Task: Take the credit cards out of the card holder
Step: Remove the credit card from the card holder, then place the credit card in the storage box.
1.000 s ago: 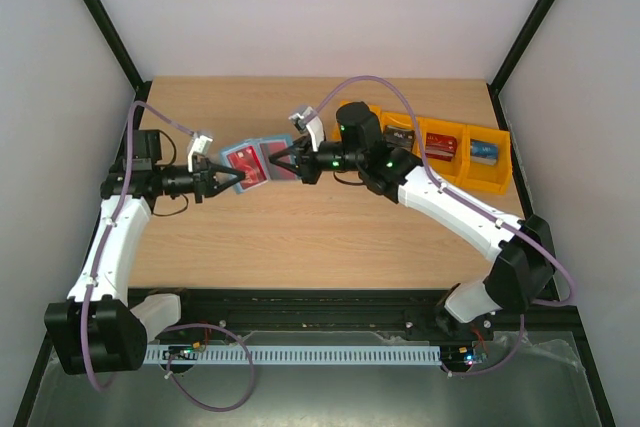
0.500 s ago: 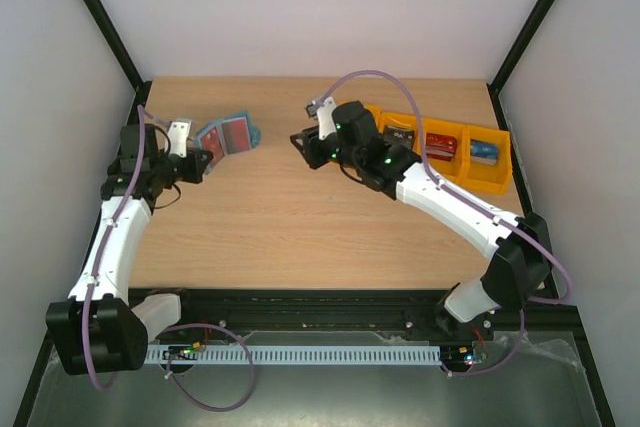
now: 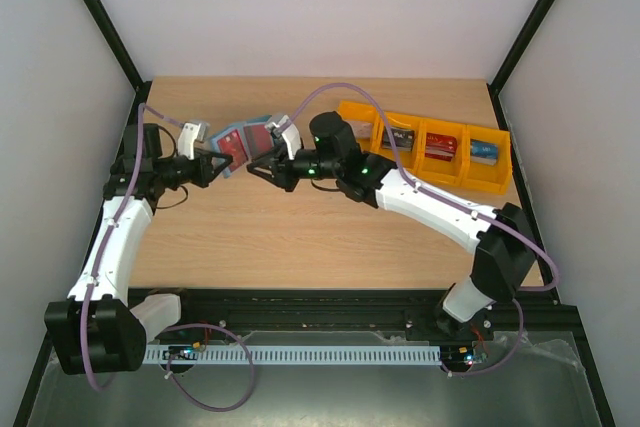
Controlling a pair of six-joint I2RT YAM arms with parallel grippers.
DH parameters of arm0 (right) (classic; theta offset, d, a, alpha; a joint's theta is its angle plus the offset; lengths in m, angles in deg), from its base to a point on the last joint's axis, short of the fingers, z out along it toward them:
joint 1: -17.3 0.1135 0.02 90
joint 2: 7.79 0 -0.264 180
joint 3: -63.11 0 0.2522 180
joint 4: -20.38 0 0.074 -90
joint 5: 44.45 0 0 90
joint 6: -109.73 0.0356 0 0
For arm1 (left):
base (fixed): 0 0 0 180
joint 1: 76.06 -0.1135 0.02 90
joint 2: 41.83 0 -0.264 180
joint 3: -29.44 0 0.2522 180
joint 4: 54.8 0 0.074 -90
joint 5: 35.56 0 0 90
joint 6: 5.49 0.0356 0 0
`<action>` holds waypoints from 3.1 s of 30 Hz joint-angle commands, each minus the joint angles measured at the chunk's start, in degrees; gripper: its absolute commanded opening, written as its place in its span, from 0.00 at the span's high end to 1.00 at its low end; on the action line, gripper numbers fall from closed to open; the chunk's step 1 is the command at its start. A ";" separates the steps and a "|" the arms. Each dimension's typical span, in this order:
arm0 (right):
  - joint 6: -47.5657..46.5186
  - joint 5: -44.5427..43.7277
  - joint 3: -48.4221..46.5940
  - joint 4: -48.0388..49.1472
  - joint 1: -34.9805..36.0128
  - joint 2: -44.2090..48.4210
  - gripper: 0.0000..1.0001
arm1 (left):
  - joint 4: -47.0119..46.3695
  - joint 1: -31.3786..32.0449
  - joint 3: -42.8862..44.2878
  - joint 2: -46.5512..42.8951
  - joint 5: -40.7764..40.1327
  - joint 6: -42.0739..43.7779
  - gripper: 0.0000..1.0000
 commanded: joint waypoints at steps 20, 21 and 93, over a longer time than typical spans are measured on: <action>4.04 2.38 3.52 5.29 -4.94 -1.03 0.82 | 10.38 0.34 2.97 -0.32 29.58 12.07 0.98; 3.97 2.97 3.42 5.34 -4.92 -1.23 0.82 | 10.68 0.34 3.10 -0.31 29.70 12.56 0.98; 57.22 -20.89 35.94 29.22 -53.55 12.32 0.98 | -2.45 -1.07 -1.13 0.03 7.99 -3.12 0.98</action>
